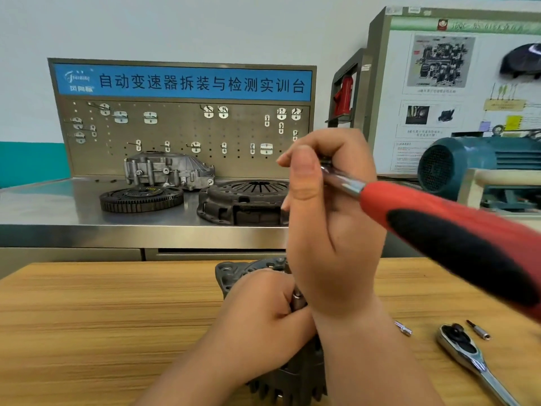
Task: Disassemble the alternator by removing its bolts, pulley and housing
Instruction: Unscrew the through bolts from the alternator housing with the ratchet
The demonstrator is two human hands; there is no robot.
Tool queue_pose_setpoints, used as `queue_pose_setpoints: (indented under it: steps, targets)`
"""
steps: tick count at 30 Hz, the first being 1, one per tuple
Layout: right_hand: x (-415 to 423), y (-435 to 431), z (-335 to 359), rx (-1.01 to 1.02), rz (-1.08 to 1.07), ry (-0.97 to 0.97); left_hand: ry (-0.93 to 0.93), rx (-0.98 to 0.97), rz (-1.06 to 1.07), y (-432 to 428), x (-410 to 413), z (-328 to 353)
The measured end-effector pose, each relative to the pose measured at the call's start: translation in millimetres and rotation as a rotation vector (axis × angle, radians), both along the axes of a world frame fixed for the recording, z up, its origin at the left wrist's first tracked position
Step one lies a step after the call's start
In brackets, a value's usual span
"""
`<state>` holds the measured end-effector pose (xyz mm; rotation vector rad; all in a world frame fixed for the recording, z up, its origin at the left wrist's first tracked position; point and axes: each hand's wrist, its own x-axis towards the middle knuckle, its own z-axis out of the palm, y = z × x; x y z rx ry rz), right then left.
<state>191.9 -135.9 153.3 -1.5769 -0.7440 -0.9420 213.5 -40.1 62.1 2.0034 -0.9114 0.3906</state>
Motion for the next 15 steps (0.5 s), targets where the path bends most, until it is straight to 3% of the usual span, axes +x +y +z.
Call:
queue_pose_setpoints:
  steps: [3,7,10,15]
  targets:
    - [-2.9,6.5,-7.3,0.18,0.048,-0.124,-0.001,0.011,0.013,0.8,-1.3,0.9]
    - [3.2,3.1,-14.8,0.457,0.738,0.151,0.014,0.018,-0.026,3.3,-3.0,4.6]
    - [5.9,-4.7,-11.0,0.511,1.161,0.339,0.031,0.003,-0.114,5.5,-1.7,6.2]
    - [9.2,-5.3,-11.7,0.516,1.18,0.394,0.176,-0.005,-0.265,16.1,-0.5,14.1]
